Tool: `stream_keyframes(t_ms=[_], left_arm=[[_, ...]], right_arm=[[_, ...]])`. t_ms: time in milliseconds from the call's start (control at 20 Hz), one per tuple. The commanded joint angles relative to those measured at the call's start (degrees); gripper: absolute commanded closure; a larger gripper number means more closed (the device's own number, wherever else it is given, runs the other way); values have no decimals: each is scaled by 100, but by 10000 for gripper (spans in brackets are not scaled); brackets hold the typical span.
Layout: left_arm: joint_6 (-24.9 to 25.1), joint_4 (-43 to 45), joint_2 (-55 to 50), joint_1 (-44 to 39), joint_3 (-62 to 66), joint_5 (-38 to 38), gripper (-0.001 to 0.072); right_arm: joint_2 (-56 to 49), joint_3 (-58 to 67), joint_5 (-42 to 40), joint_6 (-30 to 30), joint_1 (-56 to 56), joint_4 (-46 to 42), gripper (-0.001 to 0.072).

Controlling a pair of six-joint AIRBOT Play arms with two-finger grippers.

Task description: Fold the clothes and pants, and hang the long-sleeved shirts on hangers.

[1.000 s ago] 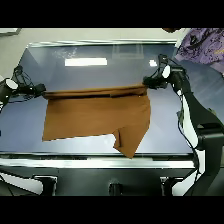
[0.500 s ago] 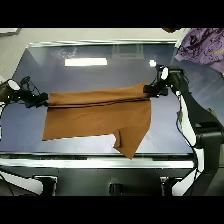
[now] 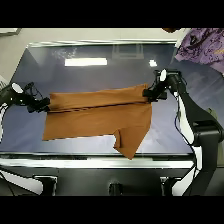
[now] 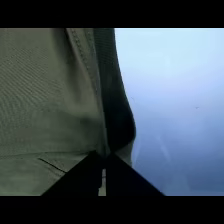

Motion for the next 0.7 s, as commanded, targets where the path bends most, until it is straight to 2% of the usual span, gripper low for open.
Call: stream_keyframes(t_ms=[0,50,150,200,250,350,400,550,650], left_arm=[[-4,-17,-48,-33,-24,81,642],[-11,-20,-44,-50,-15,133,486],[-155,-11,-39,-61,90,111,39],[-282,17,-20,-37,208,63,-2],[-367,55,44,15,348,17,-3],[-400,162,304,170,564,-37,-3],[-396,225,531,286,597,-39,-3],[-321,507,1113,575,592,-348,-3],[-308,708,1423,748,415,-619,-3]], right_arm=[[-79,-2,35,-76,7,181,661],[-81,-2,35,-120,7,249,588],[-42,2,68,-155,7,323,476],[28,2,98,-142,4,321,394],[162,4,149,-144,4,302,350],[595,2,219,-188,-83,68,340],[852,2,256,-192,-188,-57,275],[1547,-9,599,-310,-914,83,254],[1838,-334,966,-518,-1547,726,254]])
